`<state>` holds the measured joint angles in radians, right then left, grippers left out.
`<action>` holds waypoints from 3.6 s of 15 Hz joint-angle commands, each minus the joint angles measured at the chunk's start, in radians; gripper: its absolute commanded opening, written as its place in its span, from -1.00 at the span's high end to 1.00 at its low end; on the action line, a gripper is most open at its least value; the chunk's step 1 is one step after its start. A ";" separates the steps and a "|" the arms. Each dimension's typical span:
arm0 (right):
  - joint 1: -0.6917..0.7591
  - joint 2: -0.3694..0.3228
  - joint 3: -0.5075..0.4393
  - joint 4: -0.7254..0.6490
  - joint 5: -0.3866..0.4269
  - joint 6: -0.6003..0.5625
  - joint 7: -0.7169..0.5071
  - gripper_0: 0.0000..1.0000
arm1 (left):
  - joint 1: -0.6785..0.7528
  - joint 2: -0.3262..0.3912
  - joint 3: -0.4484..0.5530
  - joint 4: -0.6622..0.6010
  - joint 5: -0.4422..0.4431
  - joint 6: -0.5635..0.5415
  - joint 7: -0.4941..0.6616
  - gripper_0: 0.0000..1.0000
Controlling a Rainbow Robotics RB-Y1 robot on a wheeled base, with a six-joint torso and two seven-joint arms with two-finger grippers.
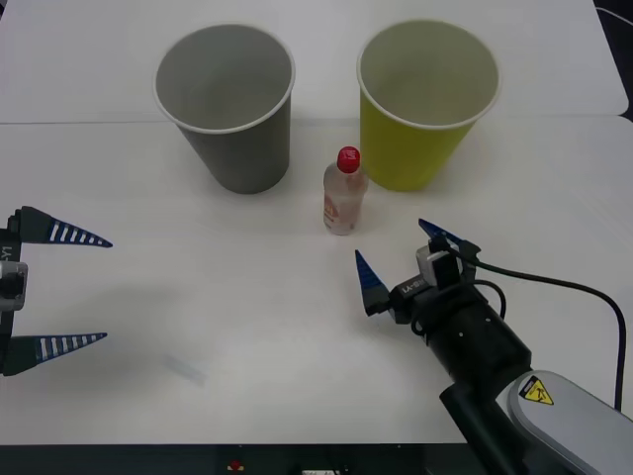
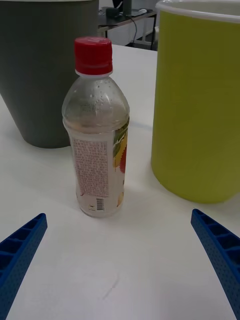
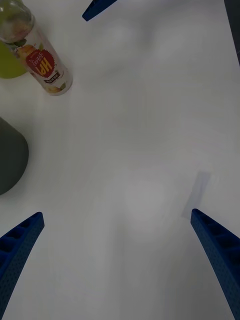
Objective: Put the can into the green bin and the plastic bottle into the gray bin
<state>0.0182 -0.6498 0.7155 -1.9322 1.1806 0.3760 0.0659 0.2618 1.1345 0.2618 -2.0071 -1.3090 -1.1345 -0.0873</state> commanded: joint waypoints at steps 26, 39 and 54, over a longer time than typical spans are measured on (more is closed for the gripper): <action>-0.346 0.349 0.015 0.507 0.071 0.021 -0.034 -1.00 | 0.000 0.000 0.000 0.000 0.000 0.000 0.000 -1.00; -0.380 0.360 0.007 0.533 0.071 0.021 -0.040 1.00 | 0.000 0.000 0.000 0.000 0.000 0.000 0.000 -1.00; -0.224 0.076 0.007 0.187 -0.090 -0.296 -0.063 1.00 | 0.000 0.000 0.000 0.000 0.000 0.000 0.000 -1.00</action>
<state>-0.2138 -0.5480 0.7276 -1.7230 1.1145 0.1121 0.0043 0.2618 1.1345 0.2618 -2.0071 -1.3090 -1.1345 -0.0873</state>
